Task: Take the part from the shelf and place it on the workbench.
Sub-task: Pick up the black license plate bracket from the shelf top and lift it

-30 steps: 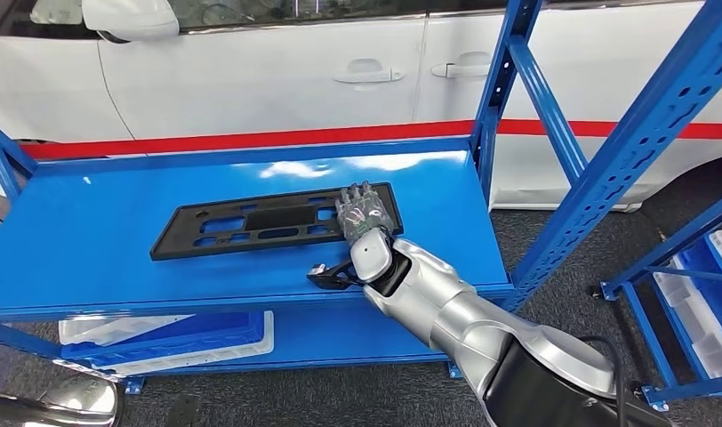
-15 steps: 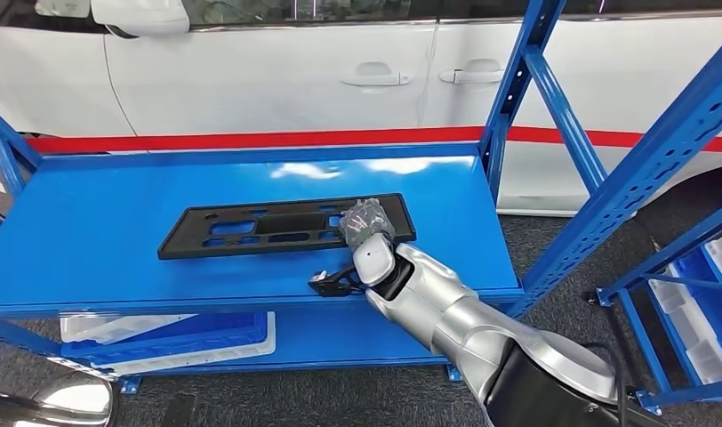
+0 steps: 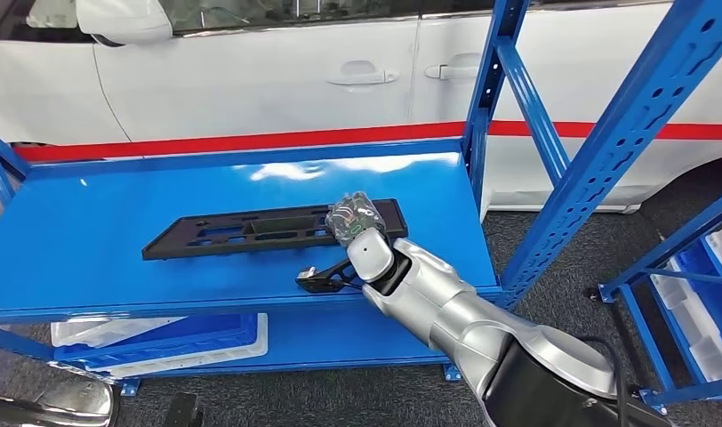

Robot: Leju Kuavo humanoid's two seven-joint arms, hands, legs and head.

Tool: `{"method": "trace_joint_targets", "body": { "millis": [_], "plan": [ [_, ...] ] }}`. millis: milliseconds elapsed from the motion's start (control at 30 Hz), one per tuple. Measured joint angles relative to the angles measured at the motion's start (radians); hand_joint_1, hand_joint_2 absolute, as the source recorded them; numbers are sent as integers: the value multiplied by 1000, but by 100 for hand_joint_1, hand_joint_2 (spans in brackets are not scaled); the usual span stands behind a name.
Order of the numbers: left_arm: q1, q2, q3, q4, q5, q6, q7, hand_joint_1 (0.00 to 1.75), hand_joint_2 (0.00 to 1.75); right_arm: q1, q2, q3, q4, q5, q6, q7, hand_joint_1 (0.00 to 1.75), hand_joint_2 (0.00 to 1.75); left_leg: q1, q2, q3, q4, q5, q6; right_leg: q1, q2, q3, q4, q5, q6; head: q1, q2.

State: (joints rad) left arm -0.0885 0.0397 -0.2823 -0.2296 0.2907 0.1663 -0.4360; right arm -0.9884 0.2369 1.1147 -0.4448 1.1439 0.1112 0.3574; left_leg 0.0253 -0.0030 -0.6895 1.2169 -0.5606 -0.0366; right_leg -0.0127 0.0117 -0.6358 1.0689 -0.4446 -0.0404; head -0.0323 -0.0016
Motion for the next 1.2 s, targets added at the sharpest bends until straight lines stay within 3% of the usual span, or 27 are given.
{"method": "trace_joint_targets", "body": {
  "millis": [33, 100, 233, 300, 433, 500, 567, 633, 667, 767, 833, 967, 1033, 1100, 1167, 1200],
  "plan": [
    [1, 1, 0, 0, 3, -4, -3, 0, 175, 0, 1, 0, 0, -2, -6, -2, 175, 175, 0, 0, -28, 53, -16, 0, 2, 0, 0, 0, 0, -1, 0, 0],
    [3, 2, 0, 0, 6, -4, -7, 0, 175, 0, 1, 0, -4, -9, -21, -6, 175, 175, -2, 0, -41, 72, 2, 4, 6, 0, 0, 1, -1, -2, 0, 0],
    [1, 5, 0, 0, 3, 7, 7, 0, 175, -12, 3, -5, -30, -36, -74, -14, 175, 175, -7, 0, 41, -108, 103, 20, 11, 3, 3, 1, -1, -3, 1, 0],
    [-1, 9, -1, 0, 1, 15, 23, 0, 175, -30, 4, -13, -52, -48, -113, -17, 175, 175, -12, -1, 67, -168, 112, 27, 14, 5, -2, 2, 0, 0, 1, 0],
    [0, 11, -2, 0, 2, 40, 41, 0, 175, -69, 1, -30, -117, -64, -177, -12, 175, 175, -13, -2, 74, -192, 115, 38, 13, 3, -8, 3, -1, 19, 2, 0],
    [2, 10, -2, 0, 5, 56, 47, 0, 175, -77, -8, -40, -161, -67, -218, -4, 175, 175, -7, 0, 81, -204, 120, 48, 13, 1, -30, 54, -35, 29, 3, 0],
    [1, 9, -3, 0, 11, 84, 56, 0, 175, -81, -20, -55, -215, -67, -268, 4, 175, 175, -8, 2, 82, -205, 120, 54, 11, 0, -86, 172, -93, 36, 4, 0],
    [1, 6, -3, 0, 17, 113, 66, 0, 175, -82, -33, -71, -270, -62, -300, 12, 175, 175, -8, 3, 82, -202, 118, 55, 8, -1, -129, 257, -114, 40, 4, 0],
    [2, 5, -3, 0, 19, 124, 70, 0, 175, -82, -39, -78, -296, -58, -307, 16, 175, 175, -7, 3, 83, -200, 116, 55, 7, -1, -127, 251, -98, 41, 4, 0],
    [2, 1, -3, 0, 28, 146, 80, 0, 175, -83, -52, -100, -372, -48, -318, 21, 175, 175, -7, -1, 80, -184, 105, 45, 4, -2, -46, 79, -14, 38, 4, 0],
    [2, 0, -3, 0, 33, 152, 83, 0, 175, -84, -57, -114, -414, -47, -328, 21, 175, 175, -9, -2, 75, -177, 101, 34, 6, -1, -15, 14, -1, 31, 3, 0],
    [2, -2, -3, 0, 37, 165, 92, 0, 175, -85, -67, -140, -487, -45, -347, 24, 175, 175, -6, -1, 69, -166, 89, 15, 5, 2, -11, 2, 5, 9, 0, 0],
    [2, -4, -3, 0, 39, 169, 95, 0, 175, -85, -70, -148, -520, -42, -355, 26, 175, 175, -4, 0, 36, -87, 39, 8, 2, 1, -10, -3, 9, 0, -2, 0],
    [2, -3, -3, 0, 43, 174, 99, 0, 175, -83, -74, -154, -547, -40, -363, 28, 175, 175, -4, 0, -14, 30, -14, 3, 3, 1, -10, -3, 10, -3, -3, 0],
    [3, -3, -3, 0, 48, 180, 104, 0, 175, -79, -81, -160, -574, -45, -373, 29, 175, 175, -4, 0, -29, 66, -12, 1, 4, 1, -10, -2, 11, -3, -3, 0],
    [3, -3, -3, 0, 50, 183, 107, 0, 175, -76, -86, -165, -588, -54, -382, 29, 175, 175, -4, 0, -10, 30, 14, 2, 4, 1, -10, -2, 11, -3, -3, 0]
  ]
}}
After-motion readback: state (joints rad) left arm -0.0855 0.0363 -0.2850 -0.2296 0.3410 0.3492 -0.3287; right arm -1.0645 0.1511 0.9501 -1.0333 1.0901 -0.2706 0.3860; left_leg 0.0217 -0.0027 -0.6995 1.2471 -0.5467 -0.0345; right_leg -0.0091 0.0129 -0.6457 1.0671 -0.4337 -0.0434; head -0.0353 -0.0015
